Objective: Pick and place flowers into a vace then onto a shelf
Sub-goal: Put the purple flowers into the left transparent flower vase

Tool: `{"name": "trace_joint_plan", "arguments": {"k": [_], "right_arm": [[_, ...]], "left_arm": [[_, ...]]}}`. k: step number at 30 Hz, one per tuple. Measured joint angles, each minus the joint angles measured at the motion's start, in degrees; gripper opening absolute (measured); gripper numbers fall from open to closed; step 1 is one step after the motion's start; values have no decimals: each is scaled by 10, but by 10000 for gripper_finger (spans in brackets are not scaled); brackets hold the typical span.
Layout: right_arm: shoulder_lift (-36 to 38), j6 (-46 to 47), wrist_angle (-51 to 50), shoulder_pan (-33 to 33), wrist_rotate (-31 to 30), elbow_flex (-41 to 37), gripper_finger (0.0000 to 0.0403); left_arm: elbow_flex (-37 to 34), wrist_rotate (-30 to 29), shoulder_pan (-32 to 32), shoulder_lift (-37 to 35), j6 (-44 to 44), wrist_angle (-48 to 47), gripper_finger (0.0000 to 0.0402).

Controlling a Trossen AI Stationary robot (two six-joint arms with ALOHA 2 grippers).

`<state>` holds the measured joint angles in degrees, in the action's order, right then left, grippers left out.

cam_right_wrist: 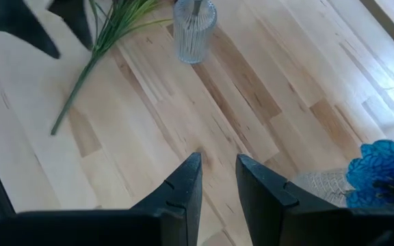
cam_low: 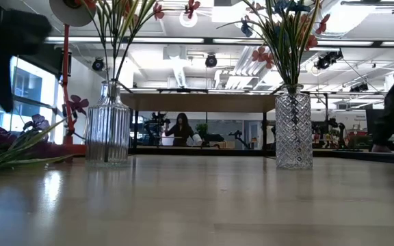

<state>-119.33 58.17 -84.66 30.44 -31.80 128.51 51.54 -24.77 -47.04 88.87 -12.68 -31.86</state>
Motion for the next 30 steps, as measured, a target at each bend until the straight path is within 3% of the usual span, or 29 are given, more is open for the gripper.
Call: {"name": "trace_joint_plan", "arguments": {"k": [7,14,22,26,30], "right_arm": [[0,0,0,2,6,0,83],[0,-1,-4,5,-2,0,83],[0,-1,-5,7,-9,0,83],[0,0,-9,8,-10,0,83],[0,3,-12,11,-10,0,83]], "left_arm": [[0,119,60,12,79,-7,244],[0,122,80,23,97,-32,237],[3,171,92,71,99,-37,234],[5,183,92,92,98,-39,201],[5,185,91,93,86,-40,129]]}}
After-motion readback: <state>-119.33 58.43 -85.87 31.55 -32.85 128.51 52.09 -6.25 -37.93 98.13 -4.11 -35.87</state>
